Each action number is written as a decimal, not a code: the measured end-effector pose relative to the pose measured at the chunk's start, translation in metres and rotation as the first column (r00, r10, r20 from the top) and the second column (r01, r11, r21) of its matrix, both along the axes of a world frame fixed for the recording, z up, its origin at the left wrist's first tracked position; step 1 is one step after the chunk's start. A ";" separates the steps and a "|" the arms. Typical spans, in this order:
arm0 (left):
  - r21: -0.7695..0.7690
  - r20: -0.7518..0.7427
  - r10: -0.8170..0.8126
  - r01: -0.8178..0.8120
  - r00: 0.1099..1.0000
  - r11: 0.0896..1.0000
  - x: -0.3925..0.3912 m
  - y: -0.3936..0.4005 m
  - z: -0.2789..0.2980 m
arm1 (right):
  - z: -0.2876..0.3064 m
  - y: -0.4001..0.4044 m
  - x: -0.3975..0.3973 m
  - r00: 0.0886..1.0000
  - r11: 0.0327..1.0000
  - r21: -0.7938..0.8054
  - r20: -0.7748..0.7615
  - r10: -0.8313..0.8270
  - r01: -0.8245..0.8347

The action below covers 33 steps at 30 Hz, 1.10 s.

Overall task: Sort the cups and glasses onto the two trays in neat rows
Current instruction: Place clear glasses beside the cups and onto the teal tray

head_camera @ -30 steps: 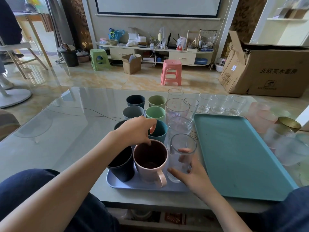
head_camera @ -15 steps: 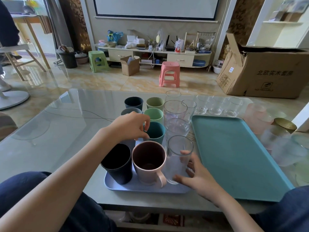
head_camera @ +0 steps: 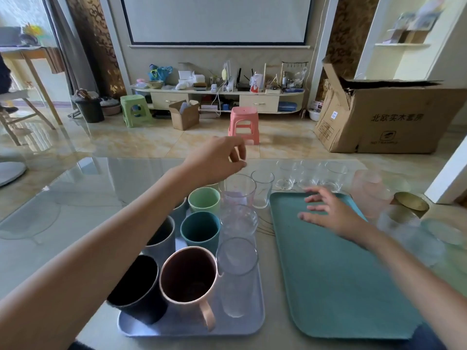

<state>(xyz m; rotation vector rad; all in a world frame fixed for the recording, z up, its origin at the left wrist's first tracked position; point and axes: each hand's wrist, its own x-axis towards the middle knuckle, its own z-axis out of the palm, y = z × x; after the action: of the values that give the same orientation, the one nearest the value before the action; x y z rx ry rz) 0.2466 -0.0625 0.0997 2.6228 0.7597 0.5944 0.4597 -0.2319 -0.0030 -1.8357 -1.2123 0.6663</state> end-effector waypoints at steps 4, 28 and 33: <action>0.144 -0.196 -0.068 0.097 0.978 0.985 0.079 0.017 0.004 | -0.003 0.073 0.020 0.973 0.995 -0.087 0.222 0.059 -0.041; 0.005 -0.629 -0.202 0.264 0.751 0.965 0.214 0.020 -0.053 | -0.028 0.030 0.071 0.998 1.000 0.007 0.065 -0.011 0.011; -0.055 -0.635 -0.292 0.336 0.715 0.940 0.227 -0.008 -0.073 | -0.041 0.030 0.079 0.993 0.995 0.030 0.061 -0.100 0.098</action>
<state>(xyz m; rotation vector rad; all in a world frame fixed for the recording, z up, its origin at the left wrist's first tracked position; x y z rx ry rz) 0.4739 -0.0702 0.0263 2.9307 0.4275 -0.4162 0.5383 -0.2014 -0.0444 -1.8932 -1.1561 0.5388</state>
